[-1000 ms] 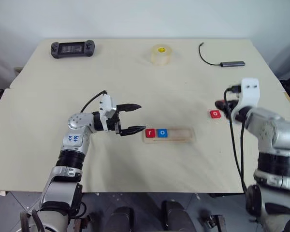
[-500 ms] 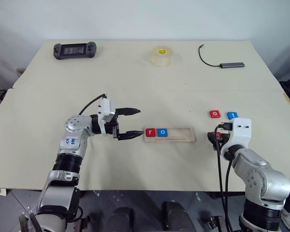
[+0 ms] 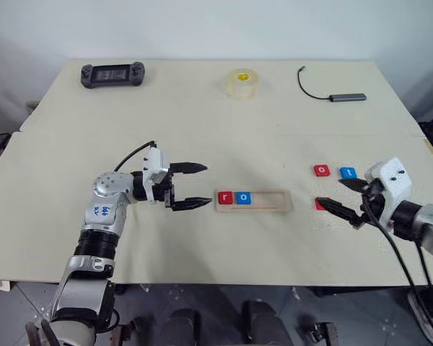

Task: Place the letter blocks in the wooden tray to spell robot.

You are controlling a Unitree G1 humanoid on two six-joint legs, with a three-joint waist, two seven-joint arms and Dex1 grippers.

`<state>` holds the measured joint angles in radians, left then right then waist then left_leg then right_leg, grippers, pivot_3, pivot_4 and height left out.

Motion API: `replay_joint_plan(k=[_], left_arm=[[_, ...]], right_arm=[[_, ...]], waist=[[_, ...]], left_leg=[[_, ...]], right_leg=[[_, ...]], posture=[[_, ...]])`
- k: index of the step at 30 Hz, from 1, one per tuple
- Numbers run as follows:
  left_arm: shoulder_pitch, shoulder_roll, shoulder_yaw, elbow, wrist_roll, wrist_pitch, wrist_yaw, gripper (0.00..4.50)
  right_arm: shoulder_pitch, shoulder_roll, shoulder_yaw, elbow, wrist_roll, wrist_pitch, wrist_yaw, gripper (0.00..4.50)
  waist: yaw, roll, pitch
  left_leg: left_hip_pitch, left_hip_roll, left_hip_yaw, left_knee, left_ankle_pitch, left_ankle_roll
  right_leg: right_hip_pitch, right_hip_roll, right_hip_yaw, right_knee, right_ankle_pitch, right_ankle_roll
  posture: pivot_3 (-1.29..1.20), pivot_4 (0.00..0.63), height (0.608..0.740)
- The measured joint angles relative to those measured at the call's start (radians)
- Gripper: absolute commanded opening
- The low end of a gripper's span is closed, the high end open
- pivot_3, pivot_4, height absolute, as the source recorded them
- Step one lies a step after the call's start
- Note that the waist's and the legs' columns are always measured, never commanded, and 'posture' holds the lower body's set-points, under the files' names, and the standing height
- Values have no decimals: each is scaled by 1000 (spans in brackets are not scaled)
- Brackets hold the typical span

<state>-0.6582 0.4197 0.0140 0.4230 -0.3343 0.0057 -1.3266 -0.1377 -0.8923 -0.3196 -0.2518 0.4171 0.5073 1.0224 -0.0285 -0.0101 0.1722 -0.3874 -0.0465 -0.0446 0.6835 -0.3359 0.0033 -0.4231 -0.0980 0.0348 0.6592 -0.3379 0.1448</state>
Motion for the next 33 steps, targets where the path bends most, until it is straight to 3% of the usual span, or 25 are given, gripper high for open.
replay_joint_plan(k=[3,5,12,18,21,27,33], left_arm=[[1,19,-2,-2,-1,0,-17,4500],[3,27,0,-11,-2,2,-21,4500],[46,35,-11,-80,-21,21,-33,4500],[64,46,-13,-120,-28,27,-27,4500],[75,50,-13,-143,-34,30,-25,4500],[88,54,-13,-165,-40,46,-15,4500],[104,63,-11,-174,-52,47,5,4500]], right_arm=[[-43,-109,100,206,-96,-204,155,4172],[-111,-120,179,370,-166,-319,216,4172],[-357,-74,330,768,-284,-529,303,4172],[-443,-25,378,874,-311,-597,330,4172],[-468,-17,391,909,-323,-622,348,3552],[-487,-9,401,954,-327,-652,361,1621],[-537,4,415,978,-360,-638,355,1478]], waist=[[1,-1,0],[0,-1,1],[-1,0,1],[2,0,1],[2,0,1],[2,0,1],[2,0,1]], left_leg=[[1,0,0,0,0,0],[1,0,0,1,0,0],[1,2,-1,1,1,-1],[1,2,-1,1,1,-2],[1,2,-1,1,1,-2],[1,2,-2,4,1,-2],[2,2,-3,7,1,-2]], right_leg=[[1,0,0,-1,0,0],[2,0,0,-1,0,0],[1,-1,-1,-2,0,0],[1,-1,-1,-2,0,-1],[1,-1,-2,-2,1,-1],[3,-1,-2,-2,2,-2],[6,-1,-3,-3,3,-1]], posture=[[0,150,740],[0,150,740],[0,150,740],[0,150,740],[0,150,740],[0,150,740],[0,150,740]])
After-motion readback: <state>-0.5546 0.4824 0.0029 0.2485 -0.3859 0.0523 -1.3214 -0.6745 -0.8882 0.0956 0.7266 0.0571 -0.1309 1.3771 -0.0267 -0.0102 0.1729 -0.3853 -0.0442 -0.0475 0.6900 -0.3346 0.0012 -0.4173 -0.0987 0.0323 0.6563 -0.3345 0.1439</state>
